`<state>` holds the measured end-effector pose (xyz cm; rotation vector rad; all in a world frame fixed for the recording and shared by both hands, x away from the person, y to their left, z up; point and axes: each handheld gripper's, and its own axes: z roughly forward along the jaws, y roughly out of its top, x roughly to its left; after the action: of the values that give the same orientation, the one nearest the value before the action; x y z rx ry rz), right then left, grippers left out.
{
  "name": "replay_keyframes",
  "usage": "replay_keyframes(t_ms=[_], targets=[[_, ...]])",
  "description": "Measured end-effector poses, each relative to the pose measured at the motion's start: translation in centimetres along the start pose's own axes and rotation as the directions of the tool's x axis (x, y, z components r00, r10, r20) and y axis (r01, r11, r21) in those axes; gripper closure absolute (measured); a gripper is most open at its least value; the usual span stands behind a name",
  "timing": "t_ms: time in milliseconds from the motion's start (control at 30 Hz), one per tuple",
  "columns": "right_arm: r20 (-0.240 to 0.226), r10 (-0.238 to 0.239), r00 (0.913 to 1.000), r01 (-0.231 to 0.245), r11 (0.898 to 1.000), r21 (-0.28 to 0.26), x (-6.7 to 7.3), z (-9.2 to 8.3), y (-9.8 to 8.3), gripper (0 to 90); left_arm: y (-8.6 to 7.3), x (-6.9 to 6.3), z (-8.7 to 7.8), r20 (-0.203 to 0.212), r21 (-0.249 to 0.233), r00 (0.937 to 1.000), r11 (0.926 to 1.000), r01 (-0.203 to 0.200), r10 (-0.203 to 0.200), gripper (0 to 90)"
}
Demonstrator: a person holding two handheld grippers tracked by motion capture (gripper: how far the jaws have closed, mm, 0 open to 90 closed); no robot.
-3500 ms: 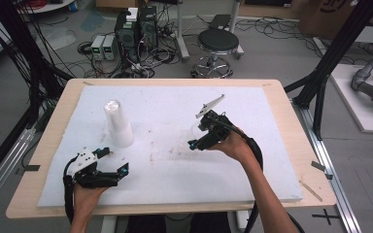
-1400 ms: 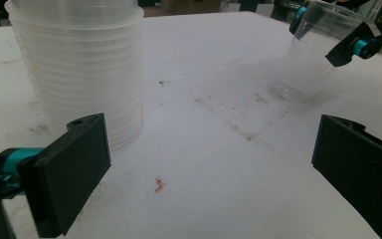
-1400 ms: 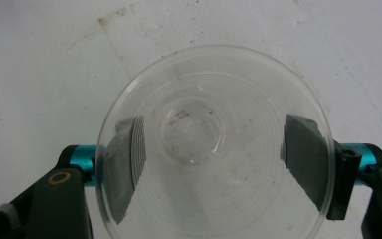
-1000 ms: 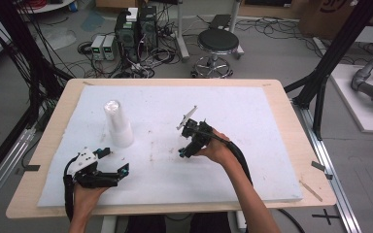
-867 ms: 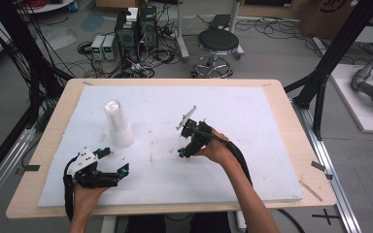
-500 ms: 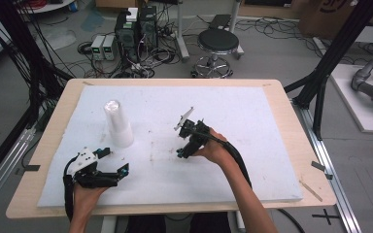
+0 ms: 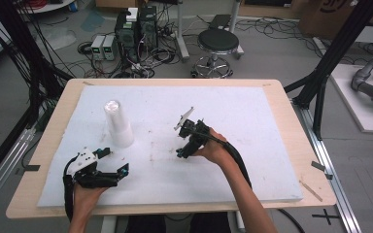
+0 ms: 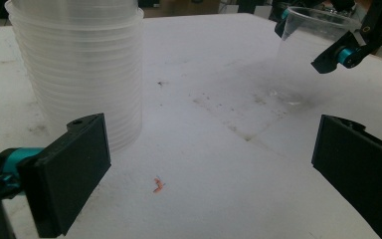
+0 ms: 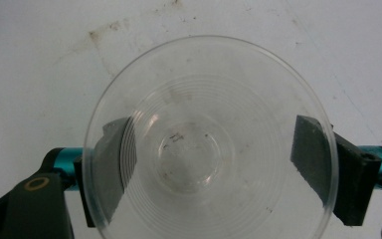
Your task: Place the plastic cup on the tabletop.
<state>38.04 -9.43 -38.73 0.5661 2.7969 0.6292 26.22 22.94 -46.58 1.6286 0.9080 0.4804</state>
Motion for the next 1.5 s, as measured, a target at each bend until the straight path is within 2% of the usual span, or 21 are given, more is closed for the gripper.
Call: replay_keyframes(t_ms=[133, 367, 533, 733, 967, 1067, 1100, 1167, 1267, 1367, 1500], targets=[[-0.002, 0.018, 0.9998, -0.018, 0.999, -0.033, 0.0, -0.1, -0.3, 17.0, 0.0, 0.0, 0.0, 0.002, 0.001, 1.0000, 1.0000, -0.004, 0.004, 1.8], [-0.001, 0.037, 0.9993, -0.037, 0.998, -0.056, -0.1, -0.1, -1.3, 16.8, 0.0, 0.0, 0.0, 0.001, 0.000, 1.0000, 1.0000, -0.002, 0.002, 1.8], [0.013, 0.058, 0.9982, -0.057, 0.995, -0.086, -0.1, -0.3, -1.9, 13.6, 0.0, 0.0, 0.0, 0.002, 0.001, 1.0000, 1.0000, -0.004, 0.004, 1.8], [-0.005, 0.068, 0.9977, -0.068, 0.990, -0.122, 0.2, -0.5, -2.6, 13.5, 0.0, 0.0, 0.0, 0.004, 0.000, 1.0000, 1.0000, -0.004, 0.004, 1.8], [-0.016, 0.108, 0.9940, -0.109, 0.978, -0.177, 0.3, -1.0, -4.1, 13.3, 0.0, 0.0, 0.0, 0.006, 0.000, 1.0000, 1.0000, -0.007, 0.007, 1.8], [-0.011, 0.111, 0.9938, -0.111, 0.973, -0.204, 0.3, -1.3, -4.7, 13.3, 0.0, 0.0, 0.0, 0.006, 0.000, 1.0000, 1.0000, -0.007, 0.007, 1.8], [-0.008, 0.122, 0.9925, -0.120, 0.964, -0.239, 0.5, -1.6, -5.5, 13.3, 0.0, 0.0, -0.1, 0.005, 0.001, 1.0000, 1.0000, -0.007, 0.007, 1.8], [-0.005, 0.139, 0.9903, -0.135, 0.953, -0.272, 0.7, -2.0, -6.4, 13.3, 0.0, 0.0, -0.1, 0.002, -0.005, 1.0000, 1.0000, -0.003, 0.003, 1.8], [-0.004, 0.165, 0.9863, -0.157, 0.929, -0.334, 1.0, -2.7, -8.2, 13.3, 0.0, -0.1, -0.1, -0.001, -0.005, 1.0000, 1.0000, -0.003, 0.003, 1.8], [0.007, 0.199, 0.9799, -0.180, 0.897, -0.405, 1.3, -3.4, -10.2, 13.3, 0.0, -0.1, -0.1, 0.000, -0.006, 1.0000, 1.0000, -0.003, 0.003, 1.8], [0.007, 0.257, 0.9664, -0.222, 0.846, -0.484, 1.5, -4.0, -12.9, 13.3, -0.1, -0.1, -0.3, 0.000, -0.020, 1.0000, 0.9998, -0.008, 0.008, 1.8]])
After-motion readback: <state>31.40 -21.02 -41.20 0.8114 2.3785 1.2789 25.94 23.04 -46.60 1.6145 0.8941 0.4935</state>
